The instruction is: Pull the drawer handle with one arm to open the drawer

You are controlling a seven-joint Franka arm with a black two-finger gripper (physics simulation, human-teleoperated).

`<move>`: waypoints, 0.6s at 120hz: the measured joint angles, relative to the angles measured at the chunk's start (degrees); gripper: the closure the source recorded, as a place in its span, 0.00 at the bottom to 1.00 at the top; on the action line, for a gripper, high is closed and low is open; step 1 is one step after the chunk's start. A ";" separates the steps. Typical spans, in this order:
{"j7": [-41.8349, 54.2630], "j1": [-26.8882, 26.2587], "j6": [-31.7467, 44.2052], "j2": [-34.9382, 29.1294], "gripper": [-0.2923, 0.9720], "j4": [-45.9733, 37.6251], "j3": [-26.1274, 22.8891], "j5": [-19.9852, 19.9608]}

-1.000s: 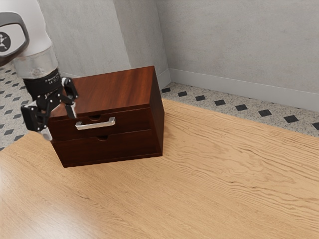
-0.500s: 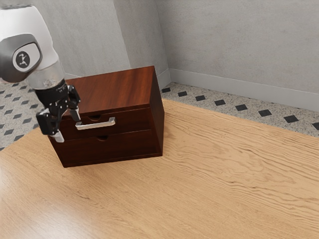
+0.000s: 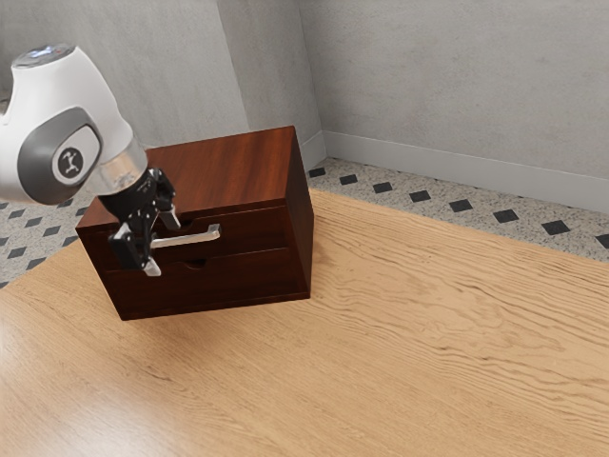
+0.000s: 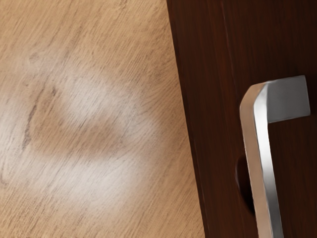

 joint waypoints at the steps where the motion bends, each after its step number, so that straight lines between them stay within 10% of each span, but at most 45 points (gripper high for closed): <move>1: -0.08 -0.01 0.10 -0.07 0.23 -0.11 0.00 -0.01; 72: -5.14 0.25 6.84 0.53 0.24 -2.51 0.18 -0.05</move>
